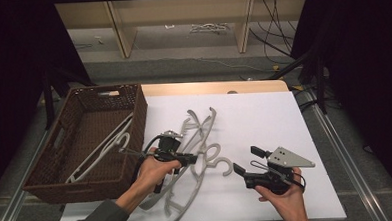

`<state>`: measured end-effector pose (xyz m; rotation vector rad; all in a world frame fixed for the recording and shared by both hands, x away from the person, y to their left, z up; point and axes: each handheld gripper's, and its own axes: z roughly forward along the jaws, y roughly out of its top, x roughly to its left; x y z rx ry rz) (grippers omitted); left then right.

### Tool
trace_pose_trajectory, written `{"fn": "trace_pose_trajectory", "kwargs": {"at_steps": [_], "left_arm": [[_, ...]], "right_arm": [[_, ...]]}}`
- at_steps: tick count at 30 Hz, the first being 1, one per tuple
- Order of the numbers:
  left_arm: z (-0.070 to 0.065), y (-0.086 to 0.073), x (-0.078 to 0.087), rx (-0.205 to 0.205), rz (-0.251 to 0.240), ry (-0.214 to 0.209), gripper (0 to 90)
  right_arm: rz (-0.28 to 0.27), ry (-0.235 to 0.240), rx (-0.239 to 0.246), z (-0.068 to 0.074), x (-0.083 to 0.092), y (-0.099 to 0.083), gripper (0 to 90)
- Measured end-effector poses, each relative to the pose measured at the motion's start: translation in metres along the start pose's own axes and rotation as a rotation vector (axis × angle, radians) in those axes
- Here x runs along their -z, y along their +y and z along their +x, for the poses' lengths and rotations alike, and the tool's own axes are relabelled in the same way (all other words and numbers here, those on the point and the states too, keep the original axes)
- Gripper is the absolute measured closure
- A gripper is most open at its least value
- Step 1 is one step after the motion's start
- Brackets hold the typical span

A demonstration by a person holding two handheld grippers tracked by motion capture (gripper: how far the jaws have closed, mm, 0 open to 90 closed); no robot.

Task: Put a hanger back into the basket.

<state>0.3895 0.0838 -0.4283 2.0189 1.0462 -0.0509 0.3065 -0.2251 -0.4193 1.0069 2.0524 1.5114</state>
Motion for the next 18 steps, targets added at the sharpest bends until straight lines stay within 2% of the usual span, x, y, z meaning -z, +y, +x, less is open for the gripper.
{"fn": "trace_pose_trajectory", "kwargs": {"at_steps": [3, 5, 7, 9, 10, 11, 14, 17, 18], "left_arm": [[0.001, 0.005, 0.011, 0.024, -0.040, -0.028, 81.7], [0.002, 0.008, 0.014, 0.024, -0.045, -0.035, 81.8], [0.003, 0.012, 0.021, 0.038, -0.073, -0.049, 81.8], [0.003, 0.016, 0.027, 0.038, -0.087, -0.054, 81.9], [0.003, 0.018, 0.030, 0.038, -0.092, -0.059, 81.9], [0.004, 0.022, 0.037, 0.047, -0.112, -0.079, 81.9], [0.003, 0.026, 0.045, 0.050, -0.128, -0.089, 81.9], [0.000, 0.035, 0.061, 0.056, -0.168, -0.111, 81.9], [0.000, 0.035, 0.061, 0.056, -0.168, -0.111, 81.9]], "right_arm": [[0.003, 0.003, -0.004, 0.000, 0.000, 0.000, 18.5], [0.007, 0.003, -0.006, 0.000, 0.001, 0.000, 18.5], [-0.014, 0.003, -0.003, 0.000, -0.002, -0.001, 18.5], [-0.010, 0.006, -0.001, 0.000, -0.001, 0.000, 18.5], [0.012, 0.003, 0.001, 0.000, 0.001, 0.000, 18.5], [-0.017, 0.005, -0.003, 0.000, -0.002, 0.000, 18.5], [-0.016, 0.007, -0.006, 0.000, -0.002, -0.001, 18.4], [-0.017, 0.012, -0.006, 0.000, -0.003, -0.001, 18.4], [-0.017, 0.012, -0.006, 0.000, -0.003, -0.001, 18.4]]}}
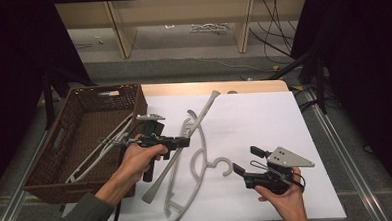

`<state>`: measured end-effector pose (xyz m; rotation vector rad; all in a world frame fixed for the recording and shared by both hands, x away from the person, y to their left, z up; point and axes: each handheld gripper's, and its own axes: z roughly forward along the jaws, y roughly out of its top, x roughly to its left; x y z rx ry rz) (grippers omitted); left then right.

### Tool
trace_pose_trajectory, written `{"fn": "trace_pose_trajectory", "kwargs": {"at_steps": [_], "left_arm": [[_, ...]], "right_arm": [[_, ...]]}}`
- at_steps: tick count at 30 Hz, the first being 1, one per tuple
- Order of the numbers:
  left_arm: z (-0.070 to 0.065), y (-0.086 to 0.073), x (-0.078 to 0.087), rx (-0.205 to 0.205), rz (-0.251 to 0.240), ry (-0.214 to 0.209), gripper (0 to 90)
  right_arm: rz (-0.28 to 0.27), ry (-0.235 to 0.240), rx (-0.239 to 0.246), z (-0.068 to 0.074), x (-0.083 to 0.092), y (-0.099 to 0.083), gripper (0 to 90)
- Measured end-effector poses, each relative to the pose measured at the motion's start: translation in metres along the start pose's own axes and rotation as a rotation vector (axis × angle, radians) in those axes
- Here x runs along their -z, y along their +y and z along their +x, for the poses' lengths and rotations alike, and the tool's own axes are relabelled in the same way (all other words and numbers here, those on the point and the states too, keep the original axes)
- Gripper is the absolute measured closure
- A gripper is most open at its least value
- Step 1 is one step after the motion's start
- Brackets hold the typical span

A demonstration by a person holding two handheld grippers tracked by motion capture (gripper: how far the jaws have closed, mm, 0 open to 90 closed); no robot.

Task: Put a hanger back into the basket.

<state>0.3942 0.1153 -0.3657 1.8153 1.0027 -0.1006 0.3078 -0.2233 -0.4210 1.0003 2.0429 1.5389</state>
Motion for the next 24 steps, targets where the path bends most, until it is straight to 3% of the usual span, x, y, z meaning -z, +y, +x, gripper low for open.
{"fn": "trace_pose_trajectory", "kwargs": {"at_steps": [2, 13, 24], "left_arm": [[-0.005, 0.010, 0.011, 0.001, -0.024, -0.020, 81.9], [-0.011, 0.039, 0.049, -0.018, -0.064, -0.018, 81.9], [-0.012, 0.049, 0.079, -0.026, -0.098, -0.023, 81.9]], "right_arm": [[0.000, 0.004, -0.003, 0.000, 0.000, 0.000, 18.5], [0.000, 0.001, -0.009, -0.001, -0.001, -0.001, 18.4], [0.005, -0.006, -0.001, -0.001, -0.001, -0.001, 18.4]]}}
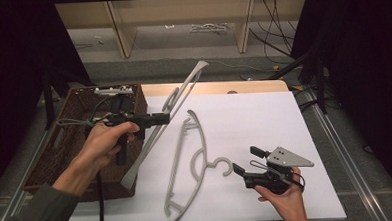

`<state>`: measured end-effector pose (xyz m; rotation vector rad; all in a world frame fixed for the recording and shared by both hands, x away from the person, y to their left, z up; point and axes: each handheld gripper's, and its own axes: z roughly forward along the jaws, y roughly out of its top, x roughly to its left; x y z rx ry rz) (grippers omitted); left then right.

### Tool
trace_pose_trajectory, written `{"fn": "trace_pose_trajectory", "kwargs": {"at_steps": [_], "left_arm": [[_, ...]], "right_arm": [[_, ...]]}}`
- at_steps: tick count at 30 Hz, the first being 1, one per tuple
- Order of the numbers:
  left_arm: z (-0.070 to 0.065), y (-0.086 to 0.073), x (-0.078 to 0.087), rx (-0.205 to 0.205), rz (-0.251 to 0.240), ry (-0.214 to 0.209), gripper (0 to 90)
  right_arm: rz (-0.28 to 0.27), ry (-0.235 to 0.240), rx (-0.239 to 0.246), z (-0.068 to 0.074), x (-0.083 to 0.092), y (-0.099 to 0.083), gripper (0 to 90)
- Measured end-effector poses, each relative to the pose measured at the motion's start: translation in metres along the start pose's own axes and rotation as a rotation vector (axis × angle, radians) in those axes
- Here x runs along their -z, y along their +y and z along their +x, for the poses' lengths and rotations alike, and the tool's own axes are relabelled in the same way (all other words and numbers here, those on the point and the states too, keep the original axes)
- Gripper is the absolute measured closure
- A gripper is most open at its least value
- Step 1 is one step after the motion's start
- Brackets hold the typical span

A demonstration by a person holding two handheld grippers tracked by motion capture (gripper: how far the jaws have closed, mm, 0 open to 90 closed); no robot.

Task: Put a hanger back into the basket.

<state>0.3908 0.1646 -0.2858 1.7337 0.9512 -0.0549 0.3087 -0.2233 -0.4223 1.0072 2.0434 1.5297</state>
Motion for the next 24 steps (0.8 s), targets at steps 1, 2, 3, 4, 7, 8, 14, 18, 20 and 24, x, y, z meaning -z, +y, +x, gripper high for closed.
{"fn": "trace_pose_trajectory", "kwargs": {"at_steps": [1, 2, 3, 4, 7, 8, 14, 18, 20, 24], "left_arm": [[0.000, 0.000, 0.000, 0.000, 0.000, 0.000, 81.9], [0.000, 0.001, 0.003, -0.001, -0.004, 0.004, 81.9], [0.000, 0.003, 0.005, -0.010, -0.003, 0.011, 81.9], [0.001, 0.005, 0.011, -0.020, -0.005, 0.024, 81.9], [0.003, 0.007, 0.018, -0.033, -0.008, 0.037, 81.9], [0.003, 0.008, 0.021, -0.037, -0.011, 0.046, 81.9], [0.012, 0.008, 0.036, -0.045, -0.008, 0.101, 81.9], [0.021, 0.006, 0.046, -0.021, -0.016, 0.099, 81.9], [0.023, 0.005, 0.051, 0.007, -0.018, 0.090, 82.0], [0.039, 0.005, 0.064, -0.061, -0.025, 0.159, 82.0]], "right_arm": [[0.000, 0.000, 0.000, 0.000, 0.000, 0.000, 18.4], [0.000, 0.000, -0.001, 0.000, 0.000, 0.000, 18.4], [-0.001, 0.000, -0.002, 0.000, 0.000, 0.000, 18.4], [0.000, 0.000, -0.003, 0.000, 0.000, 0.000, 18.4], [0.002, 0.000, -0.004, 0.000, 0.000, 0.000, 18.4], [-0.002, -0.001, -0.003, 0.000, 0.000, 0.000, 18.4], [-0.003, 0.000, -0.003, 0.000, 0.000, 0.000, 18.4], [0.005, 0.000, -0.002, 0.000, 0.000, 0.000, 18.4], [0.005, 0.005, -0.006, 0.000, 0.000, 0.000, 18.4], [0.006, 0.009, -0.007, 0.000, 0.000, -0.001, 18.4]]}}
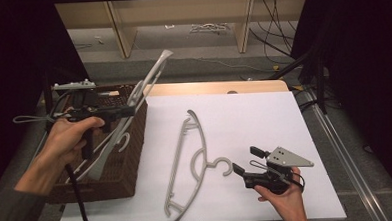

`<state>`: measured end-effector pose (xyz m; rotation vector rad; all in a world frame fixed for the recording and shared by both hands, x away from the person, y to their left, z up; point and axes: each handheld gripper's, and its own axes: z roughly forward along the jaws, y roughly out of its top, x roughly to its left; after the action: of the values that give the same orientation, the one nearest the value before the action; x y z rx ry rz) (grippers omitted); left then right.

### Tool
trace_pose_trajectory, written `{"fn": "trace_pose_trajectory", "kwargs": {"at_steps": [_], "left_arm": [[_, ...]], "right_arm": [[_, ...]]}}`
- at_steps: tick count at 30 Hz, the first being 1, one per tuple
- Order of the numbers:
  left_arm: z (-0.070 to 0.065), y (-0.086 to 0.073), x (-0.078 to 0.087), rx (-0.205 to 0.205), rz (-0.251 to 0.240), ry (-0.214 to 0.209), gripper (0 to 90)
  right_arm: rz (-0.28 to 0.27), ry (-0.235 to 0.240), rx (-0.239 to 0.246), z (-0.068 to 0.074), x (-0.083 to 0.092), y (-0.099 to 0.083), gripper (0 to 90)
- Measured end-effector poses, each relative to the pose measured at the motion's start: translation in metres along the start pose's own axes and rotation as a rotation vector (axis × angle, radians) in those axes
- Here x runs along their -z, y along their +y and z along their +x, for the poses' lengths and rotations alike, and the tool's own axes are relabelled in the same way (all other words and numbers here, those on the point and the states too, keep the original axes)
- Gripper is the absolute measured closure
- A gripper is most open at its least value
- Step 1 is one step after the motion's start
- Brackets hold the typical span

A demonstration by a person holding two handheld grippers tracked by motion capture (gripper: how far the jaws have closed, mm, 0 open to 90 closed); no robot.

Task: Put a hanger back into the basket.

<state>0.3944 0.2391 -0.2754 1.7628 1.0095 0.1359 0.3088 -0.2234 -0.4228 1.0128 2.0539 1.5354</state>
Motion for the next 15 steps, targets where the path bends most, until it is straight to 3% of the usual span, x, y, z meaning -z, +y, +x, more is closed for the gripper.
{"fn": "trace_pose_trajectory", "kwargs": {"at_steps": [4, 5, 7, 15], "left_arm": [[0.015, -0.005, 0.010, -0.016, 0.000, 0.018, 82.0], [0.023, -0.007, 0.014, -0.041, -0.008, 0.054, 81.9], [0.030, -0.009, 0.018, -0.052, -0.013, 0.067, 82.0], [0.049, -0.013, 0.028, -0.083, 0.000, 0.112, 82.0]], "right_arm": [[0.006, -0.009, 0.003, 0.000, 0.000, 0.000, 18.4], [0.003, -0.007, 0.003, 0.000, 0.000, 0.000, 18.4], [0.005, -0.007, -0.002, 0.000, 0.000, 0.000, 18.4], [0.002, -0.003, 0.002, 0.001, -0.002, -0.001, 18.4]]}}
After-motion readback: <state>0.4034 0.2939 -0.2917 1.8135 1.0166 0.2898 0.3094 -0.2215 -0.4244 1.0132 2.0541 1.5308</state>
